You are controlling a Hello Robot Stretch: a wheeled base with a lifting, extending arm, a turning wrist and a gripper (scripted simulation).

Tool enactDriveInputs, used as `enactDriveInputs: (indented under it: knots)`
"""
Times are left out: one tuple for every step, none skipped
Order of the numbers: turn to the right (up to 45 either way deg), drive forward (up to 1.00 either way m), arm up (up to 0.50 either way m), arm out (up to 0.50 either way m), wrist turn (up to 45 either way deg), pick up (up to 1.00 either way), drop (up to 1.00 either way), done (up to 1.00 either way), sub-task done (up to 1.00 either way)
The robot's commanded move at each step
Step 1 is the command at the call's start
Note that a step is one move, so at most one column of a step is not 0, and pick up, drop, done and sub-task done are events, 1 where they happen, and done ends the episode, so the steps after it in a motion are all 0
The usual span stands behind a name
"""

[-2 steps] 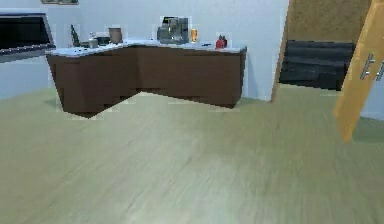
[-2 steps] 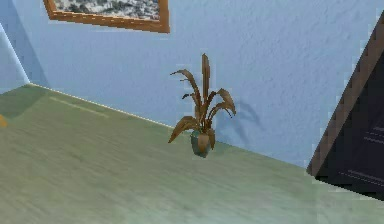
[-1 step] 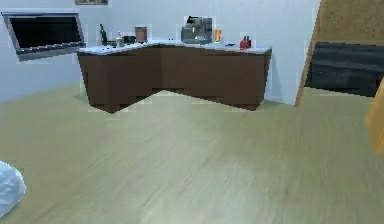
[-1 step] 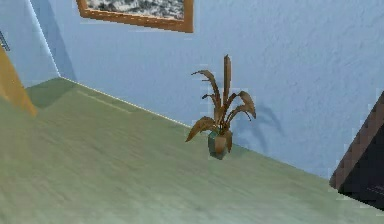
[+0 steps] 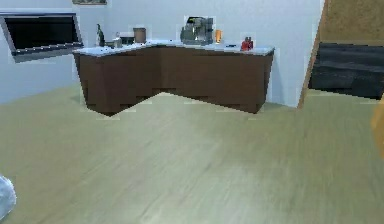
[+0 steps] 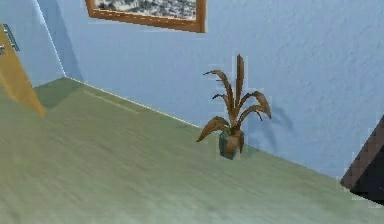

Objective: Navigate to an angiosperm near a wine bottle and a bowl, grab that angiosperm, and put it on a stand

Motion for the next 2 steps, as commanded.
enactDriveInputs:
  knots:
    - [-15.0, 0.00, 0.00, 0.00, 0.0, 0.00, 0.00, 0.00, 0.00]
    - [0.0, 1.00, 0.00, 0.00, 0.0, 0.00, 0.00, 0.00, 0.00]
